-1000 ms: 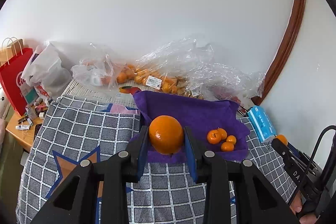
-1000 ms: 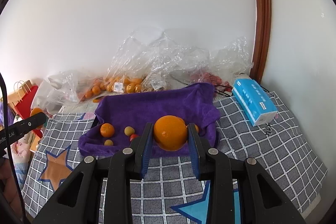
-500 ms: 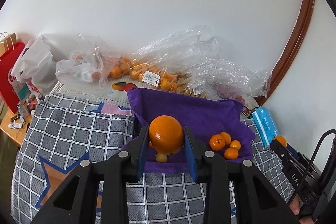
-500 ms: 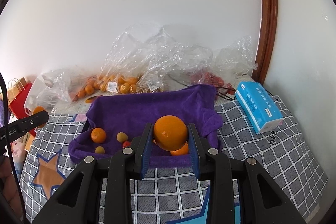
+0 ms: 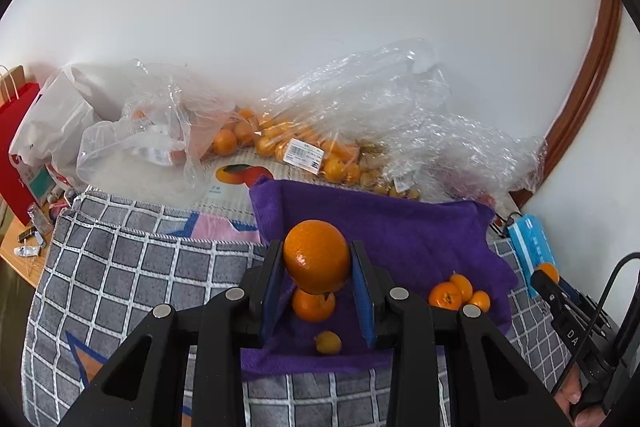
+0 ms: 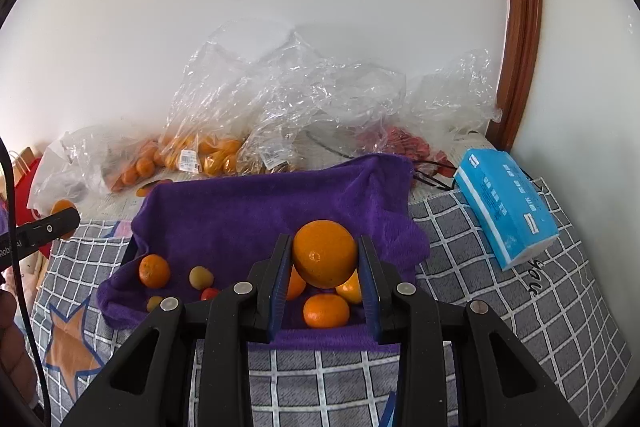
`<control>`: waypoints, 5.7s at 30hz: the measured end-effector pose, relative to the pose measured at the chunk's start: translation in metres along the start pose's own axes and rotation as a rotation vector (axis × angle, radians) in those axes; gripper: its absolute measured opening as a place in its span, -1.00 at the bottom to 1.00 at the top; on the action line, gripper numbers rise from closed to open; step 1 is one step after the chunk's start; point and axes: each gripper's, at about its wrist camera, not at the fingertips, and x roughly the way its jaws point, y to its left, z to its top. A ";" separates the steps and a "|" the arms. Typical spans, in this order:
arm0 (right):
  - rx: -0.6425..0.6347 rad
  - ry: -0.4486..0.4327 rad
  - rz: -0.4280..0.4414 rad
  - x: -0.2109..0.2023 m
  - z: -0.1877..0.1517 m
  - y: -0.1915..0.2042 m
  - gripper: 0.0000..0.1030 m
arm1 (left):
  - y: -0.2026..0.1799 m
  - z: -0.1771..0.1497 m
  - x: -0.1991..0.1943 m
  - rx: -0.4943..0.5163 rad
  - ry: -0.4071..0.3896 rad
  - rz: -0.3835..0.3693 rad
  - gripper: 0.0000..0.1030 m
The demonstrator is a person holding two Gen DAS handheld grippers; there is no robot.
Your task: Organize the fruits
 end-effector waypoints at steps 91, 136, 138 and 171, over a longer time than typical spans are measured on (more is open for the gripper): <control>0.008 0.036 -0.019 -0.061 -0.018 0.019 0.87 | -0.039 -0.042 -0.074 0.172 -0.048 -0.012 0.86; -0.024 -0.020 -0.061 -0.126 -0.052 0.025 0.99 | -0.038 -0.078 -0.133 0.151 -0.094 0.004 0.89; -0.021 -0.018 -0.061 -0.125 -0.052 0.024 0.99 | -0.038 -0.078 -0.132 0.150 -0.095 0.011 0.89; -0.024 -0.061 -0.034 -0.130 -0.050 0.030 0.99 | -0.039 -0.079 -0.126 0.155 -0.088 0.017 0.89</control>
